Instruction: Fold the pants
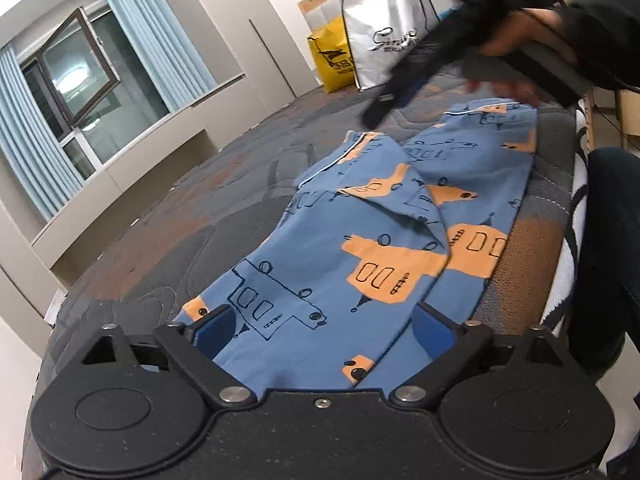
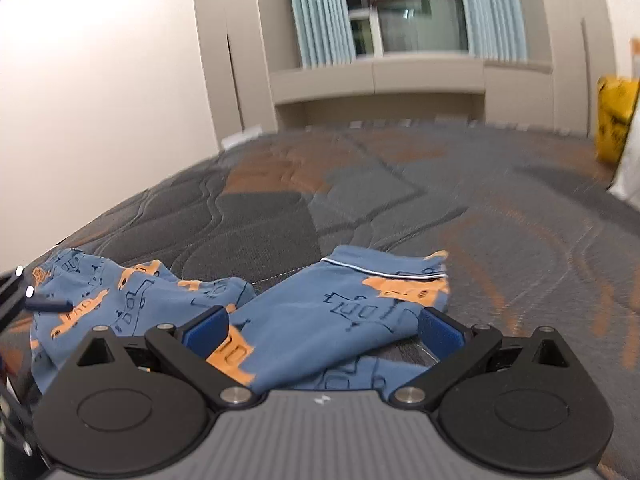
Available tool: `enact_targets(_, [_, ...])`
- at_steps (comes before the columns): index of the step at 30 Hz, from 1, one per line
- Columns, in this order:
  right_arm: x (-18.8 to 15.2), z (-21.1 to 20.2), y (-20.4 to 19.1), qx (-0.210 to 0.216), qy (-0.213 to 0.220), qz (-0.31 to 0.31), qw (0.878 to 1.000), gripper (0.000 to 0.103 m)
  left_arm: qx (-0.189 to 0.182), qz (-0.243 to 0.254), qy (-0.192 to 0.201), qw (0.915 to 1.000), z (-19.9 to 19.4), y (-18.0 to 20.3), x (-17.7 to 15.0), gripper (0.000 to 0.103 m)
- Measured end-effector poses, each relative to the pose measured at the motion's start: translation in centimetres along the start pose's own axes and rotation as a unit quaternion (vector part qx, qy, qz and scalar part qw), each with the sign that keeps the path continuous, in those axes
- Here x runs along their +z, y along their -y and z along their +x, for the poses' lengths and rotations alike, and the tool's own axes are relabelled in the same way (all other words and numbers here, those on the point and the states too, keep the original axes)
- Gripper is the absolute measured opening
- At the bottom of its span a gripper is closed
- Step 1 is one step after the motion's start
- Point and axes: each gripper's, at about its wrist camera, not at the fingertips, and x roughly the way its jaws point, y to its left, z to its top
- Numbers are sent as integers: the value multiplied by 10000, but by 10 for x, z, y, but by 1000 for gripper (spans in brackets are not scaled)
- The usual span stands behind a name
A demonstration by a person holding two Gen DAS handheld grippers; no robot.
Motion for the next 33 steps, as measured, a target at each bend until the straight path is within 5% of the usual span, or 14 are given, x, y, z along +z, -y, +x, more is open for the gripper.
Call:
enact_targets(3, [24, 31, 2, 124, -310, 91, 9994, 90, -173, -139, -150, 9996, 0, -3, -1, 61])
enact_targets(7, [51, 76, -5, 311, -726, 290, 9965, 80, -284, -215, -235, 9991, 1, -4, -3, 38])
enact_targets(10, [64, 103, -14, 208, -949, 337, 9947, 80, -262, -213, -272, 9991, 3, -1, -2, 1])
enact_targets(13, [67, 128, -29, -228, -1284, 1, 9915, 72, -260, -270, -247, 9990, 3, -1, -5, 0])
enact_targets(15, [63, 140, -35, -444, -1498, -151, 9876, 46, -272, -370, -166, 9988, 0, -3, -5, 0])
enact_targets(18, [57, 148, -33, -595, -1602, -143, 9852, 33, -254, -433, -128, 9987, -2, -5, -5, 0])
enact_targets(20, [60, 146, -32, -650, -1534, -123, 9860, 4, -366, -451, -93, 9983, -4, -6, -6, 0])
enact_targets(24, [62, 128, -25, -530, -1219, 97, 9911, 3, -459, -371, -52, 9982, -9, -5, -8, 24])
enact_targets(33, [69, 63, -4, -529, -295, 333, 9976, 3, -496, 145, -290, 9982, -10, -5, -9, 42])
